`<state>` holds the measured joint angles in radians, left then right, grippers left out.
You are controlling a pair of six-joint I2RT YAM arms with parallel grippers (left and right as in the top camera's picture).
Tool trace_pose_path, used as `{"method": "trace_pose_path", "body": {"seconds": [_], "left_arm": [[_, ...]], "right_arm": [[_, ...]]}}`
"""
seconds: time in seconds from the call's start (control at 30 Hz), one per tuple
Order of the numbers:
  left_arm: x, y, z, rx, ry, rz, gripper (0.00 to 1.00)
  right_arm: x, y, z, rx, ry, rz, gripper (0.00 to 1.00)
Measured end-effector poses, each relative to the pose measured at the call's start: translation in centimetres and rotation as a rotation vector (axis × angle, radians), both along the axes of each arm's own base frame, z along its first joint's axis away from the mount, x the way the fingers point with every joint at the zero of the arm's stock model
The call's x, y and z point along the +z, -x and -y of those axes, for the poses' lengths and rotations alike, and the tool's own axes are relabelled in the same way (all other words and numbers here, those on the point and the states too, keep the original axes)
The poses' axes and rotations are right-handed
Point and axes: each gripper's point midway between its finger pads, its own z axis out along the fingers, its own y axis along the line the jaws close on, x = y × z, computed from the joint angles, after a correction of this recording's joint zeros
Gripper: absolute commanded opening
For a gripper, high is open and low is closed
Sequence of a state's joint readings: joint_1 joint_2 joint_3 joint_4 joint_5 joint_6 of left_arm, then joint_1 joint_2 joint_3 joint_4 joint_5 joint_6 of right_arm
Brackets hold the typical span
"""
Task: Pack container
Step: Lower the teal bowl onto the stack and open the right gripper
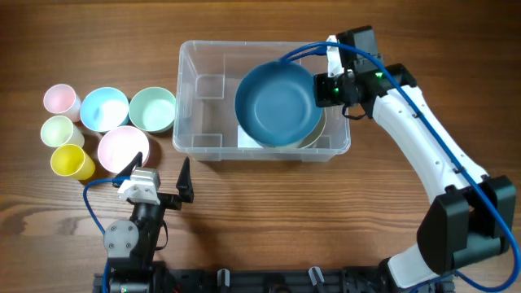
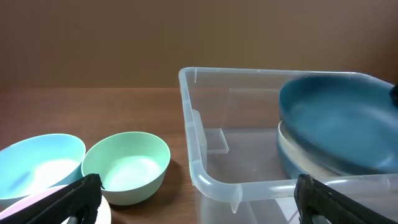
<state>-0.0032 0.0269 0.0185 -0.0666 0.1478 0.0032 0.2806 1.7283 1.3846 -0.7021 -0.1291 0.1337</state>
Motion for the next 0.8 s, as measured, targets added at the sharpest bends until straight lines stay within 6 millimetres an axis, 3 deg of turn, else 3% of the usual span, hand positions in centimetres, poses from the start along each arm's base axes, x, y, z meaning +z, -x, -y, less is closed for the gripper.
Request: {"method": "trace_pose_path", "body": {"seconds": [0.1, 0.3, 0.43, 0.6, 0.8], "left_arm": [[0.0, 0.0, 0.0, 0.000, 0.000, 0.000, 1.00], [0.0, 0.0, 0.0, 0.000, 0.000, 0.000, 1.00], [0.0, 0.0, 0.0, 0.000, 0.000, 0.000, 1.00], [0.0, 0.0, 0.0, 0.000, 0.000, 0.000, 1.00], [0.0, 0.0, 0.0, 0.000, 0.000, 0.000, 1.00]], "right_arm": [[0.1, -0.2, 0.1, 0.000, 0.006, 0.010, 0.70], [0.0, -0.3, 0.6, -0.013, 0.037, 0.014, 0.70], [0.3, 0.7, 1.2, -0.016, 0.059, -0.007, 0.70], [4.0, 2.8, 2.8, -0.052, 0.090, 0.037, 0.72], [10.7, 6.1, 8.5, -0.266, 0.183, 0.173, 0.79]]}}
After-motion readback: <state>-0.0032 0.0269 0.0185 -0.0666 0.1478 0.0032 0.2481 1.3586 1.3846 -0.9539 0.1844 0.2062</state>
